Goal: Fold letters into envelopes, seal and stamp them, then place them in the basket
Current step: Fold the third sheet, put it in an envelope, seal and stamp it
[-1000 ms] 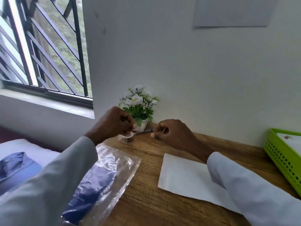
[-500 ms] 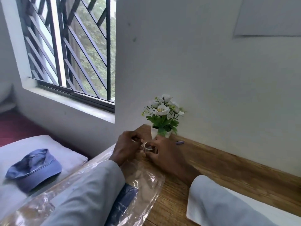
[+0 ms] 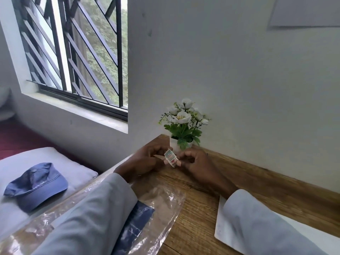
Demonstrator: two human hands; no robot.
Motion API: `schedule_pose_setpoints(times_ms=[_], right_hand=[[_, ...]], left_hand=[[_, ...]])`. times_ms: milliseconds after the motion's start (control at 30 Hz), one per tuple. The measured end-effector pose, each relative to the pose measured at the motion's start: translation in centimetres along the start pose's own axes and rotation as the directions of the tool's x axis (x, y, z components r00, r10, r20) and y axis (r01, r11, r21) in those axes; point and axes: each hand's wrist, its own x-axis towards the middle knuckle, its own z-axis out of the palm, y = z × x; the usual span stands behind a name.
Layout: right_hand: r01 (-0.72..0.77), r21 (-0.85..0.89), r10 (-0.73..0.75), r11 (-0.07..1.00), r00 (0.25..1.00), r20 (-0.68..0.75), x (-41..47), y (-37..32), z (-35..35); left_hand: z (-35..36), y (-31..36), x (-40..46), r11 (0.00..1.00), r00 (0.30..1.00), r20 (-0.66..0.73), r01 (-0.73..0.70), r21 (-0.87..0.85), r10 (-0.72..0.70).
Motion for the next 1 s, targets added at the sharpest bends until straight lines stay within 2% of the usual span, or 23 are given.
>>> schedule_pose_setpoints(times_ms=[133,233,333,467,600,1000], right_hand=[[-0.084,0.201,0.074,0.976,0.996,0.059,-0.1,0.5,-0.2],[-0.086,0.239,0.068,0.967,0.994,0.082,-0.3,0.5,-0.2],[-0.079,0.223,0.074,0.972,0.997,0.027,-0.2,0.2,-0.3],[-0.041,0.324,0.066,0.945,0.995,-0.069,-0.1,-0.3,-0.4],[0.023,0.224,-0.006,0.974,0.997,-0.076,-0.4,-0.9,-0.2],[0.070,0.157,-0.065,0.985,0.997,-0.033,-0.5,-1.3,0.0]], left_hand=[[-0.1,-0.1,0.2,0.995,0.998,0.039,-0.047,0.086,0.044],[0.3,-0.1,0.0,0.990,0.998,0.004,-0.068,0.122,0.068],[0.7,0.0,-0.1,0.974,0.989,-0.064,-0.117,0.196,0.132],[1.1,0.0,0.4,0.925,0.971,-0.095,-0.174,0.339,0.218],[1.3,-0.2,0.9,0.906,0.962,-0.126,-0.177,0.385,0.241],[1.5,-0.2,1.0,0.877,0.950,-0.141,-0.192,0.440,0.278]])
